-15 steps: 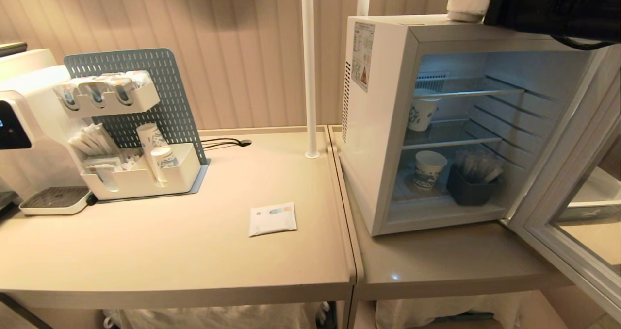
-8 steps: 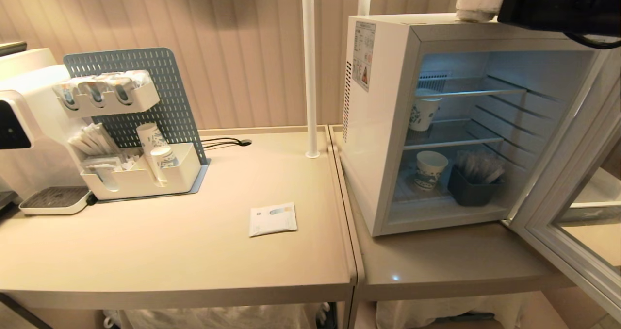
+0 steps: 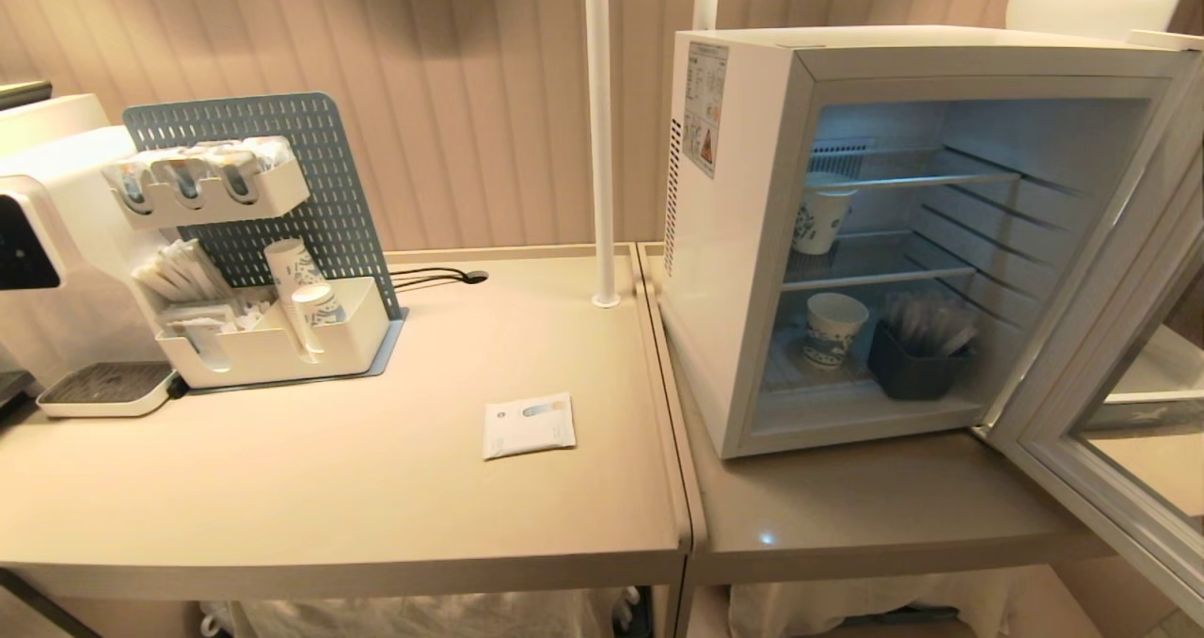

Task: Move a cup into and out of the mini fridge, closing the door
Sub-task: Put the yoghurt in the freezer

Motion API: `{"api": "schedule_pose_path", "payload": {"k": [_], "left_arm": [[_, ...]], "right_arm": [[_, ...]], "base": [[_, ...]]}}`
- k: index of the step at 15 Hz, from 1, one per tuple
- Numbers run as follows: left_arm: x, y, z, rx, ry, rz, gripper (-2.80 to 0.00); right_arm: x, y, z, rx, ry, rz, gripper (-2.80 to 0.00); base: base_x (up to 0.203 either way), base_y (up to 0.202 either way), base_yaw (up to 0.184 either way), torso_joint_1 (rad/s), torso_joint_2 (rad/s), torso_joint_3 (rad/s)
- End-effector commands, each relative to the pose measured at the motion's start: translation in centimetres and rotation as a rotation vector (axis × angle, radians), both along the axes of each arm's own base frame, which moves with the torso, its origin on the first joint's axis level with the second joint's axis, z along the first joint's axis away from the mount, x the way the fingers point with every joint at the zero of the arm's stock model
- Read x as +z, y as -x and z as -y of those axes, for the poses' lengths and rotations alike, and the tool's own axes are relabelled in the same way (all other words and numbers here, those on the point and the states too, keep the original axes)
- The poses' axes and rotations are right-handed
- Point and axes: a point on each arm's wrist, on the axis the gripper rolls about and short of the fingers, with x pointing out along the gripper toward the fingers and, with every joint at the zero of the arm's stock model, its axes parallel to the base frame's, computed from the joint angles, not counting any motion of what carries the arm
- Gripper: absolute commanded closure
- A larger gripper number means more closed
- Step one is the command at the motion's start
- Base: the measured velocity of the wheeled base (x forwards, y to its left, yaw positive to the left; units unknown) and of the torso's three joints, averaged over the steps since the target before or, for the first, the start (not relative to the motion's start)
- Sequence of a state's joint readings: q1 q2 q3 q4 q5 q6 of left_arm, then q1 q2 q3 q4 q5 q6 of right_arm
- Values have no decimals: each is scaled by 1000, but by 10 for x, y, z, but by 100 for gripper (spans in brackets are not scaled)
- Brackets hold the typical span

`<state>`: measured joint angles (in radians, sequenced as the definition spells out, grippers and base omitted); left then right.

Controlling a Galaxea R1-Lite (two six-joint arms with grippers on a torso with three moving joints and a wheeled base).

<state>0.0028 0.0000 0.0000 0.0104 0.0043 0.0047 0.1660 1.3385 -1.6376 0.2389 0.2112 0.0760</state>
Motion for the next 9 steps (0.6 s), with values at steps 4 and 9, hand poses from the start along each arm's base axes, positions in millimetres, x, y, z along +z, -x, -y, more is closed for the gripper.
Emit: {"api": "schedule_pose_path", "payload": {"k": [4,9], "left_arm": [[0,0,0,1,0,-3,0],[0,0,0,1,2,-3,0]], "right_arm": [[-16,148,27,-92,-54,-20,0],[-63,231,45,-323,-200,-112,0]], "base": [[0,0,0,0,0,0],[0,0,0,0,0,0]]}}
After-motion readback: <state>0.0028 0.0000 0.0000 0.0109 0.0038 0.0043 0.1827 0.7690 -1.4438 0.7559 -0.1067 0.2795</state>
